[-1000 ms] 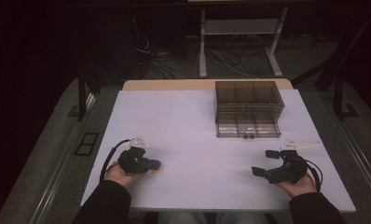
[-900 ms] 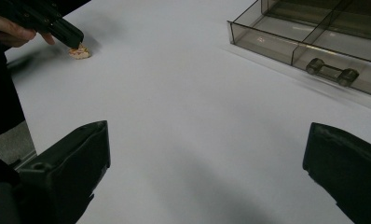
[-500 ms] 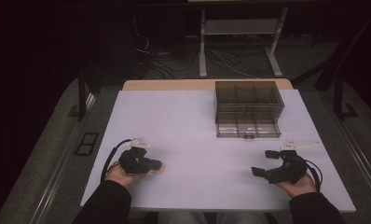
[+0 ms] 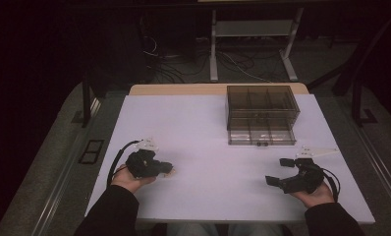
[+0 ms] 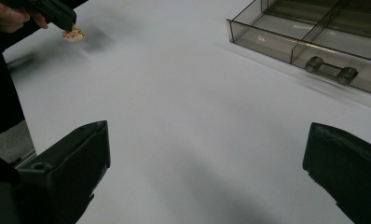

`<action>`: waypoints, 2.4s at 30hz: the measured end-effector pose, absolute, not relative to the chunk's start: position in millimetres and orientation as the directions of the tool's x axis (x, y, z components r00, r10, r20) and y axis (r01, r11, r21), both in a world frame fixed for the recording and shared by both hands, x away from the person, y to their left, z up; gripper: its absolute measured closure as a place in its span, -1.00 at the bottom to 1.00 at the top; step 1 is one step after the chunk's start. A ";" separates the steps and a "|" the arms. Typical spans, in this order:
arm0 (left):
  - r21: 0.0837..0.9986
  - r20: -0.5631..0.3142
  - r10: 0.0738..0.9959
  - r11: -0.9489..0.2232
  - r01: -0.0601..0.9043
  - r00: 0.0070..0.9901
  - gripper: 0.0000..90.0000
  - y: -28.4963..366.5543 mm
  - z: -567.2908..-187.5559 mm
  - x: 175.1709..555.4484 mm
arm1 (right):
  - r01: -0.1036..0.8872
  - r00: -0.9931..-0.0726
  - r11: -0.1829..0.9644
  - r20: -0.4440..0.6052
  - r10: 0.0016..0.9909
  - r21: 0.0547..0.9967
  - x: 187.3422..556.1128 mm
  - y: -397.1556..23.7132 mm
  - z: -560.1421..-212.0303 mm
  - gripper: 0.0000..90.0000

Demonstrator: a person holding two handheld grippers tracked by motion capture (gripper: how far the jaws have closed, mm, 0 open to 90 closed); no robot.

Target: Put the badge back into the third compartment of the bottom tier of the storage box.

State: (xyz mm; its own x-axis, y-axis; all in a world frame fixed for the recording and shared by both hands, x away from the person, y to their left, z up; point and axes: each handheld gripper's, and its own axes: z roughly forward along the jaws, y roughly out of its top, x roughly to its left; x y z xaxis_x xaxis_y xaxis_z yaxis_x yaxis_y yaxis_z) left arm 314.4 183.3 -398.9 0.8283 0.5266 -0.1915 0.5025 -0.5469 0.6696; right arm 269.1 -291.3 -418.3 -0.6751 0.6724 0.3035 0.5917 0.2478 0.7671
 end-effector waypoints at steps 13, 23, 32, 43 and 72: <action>0.683 -0.168 0.509 -0.558 0.472 0.844 0.85 168.8 -383.4 330.2 | 0.591 -0.679 0.248 0.306 0.667 0.768 266.9 -293.2 -416.9 -1.00; 0.681 -0.151 0.486 -0.580 0.448 0.861 0.85 152.9 -374.6 340.9 | 0.590 -0.681 0.250 0.306 0.666 0.768 266.8 -293.4 -416.9 -1.00; 0.685 -0.132 0.461 -0.598 0.417 0.877 0.85 138.1 -364.8 347.9 | 0.590 -0.681 0.250 0.307 0.664 0.768 266.6 -293.6 -416.8 -1.00; 0.685 -0.118 0.432 -0.617 0.388 0.894 0.85 118.1 -354.9 356.5 | 0.589 -0.681 0.249 0.306 0.666 0.768 266.6 -293.8 -417.1 -1.00; 0.695 -0.081 0.360 -0.648 0.311 0.930 0.85 63.0 -333.4 375.6 | 0.588 -0.683 0.243 0.313 0.660 0.771 266.2 -294.1 -417.2 -1.00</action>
State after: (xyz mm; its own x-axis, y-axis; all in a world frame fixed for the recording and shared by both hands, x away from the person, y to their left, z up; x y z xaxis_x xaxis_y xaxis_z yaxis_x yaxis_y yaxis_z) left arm 375.6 63.0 -333.4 0.9295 0.3597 -0.0811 0.3114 -0.6478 0.6952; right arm 266.2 -294.1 -417.2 -0.6831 0.6598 0.3131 0.5884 0.2433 0.7711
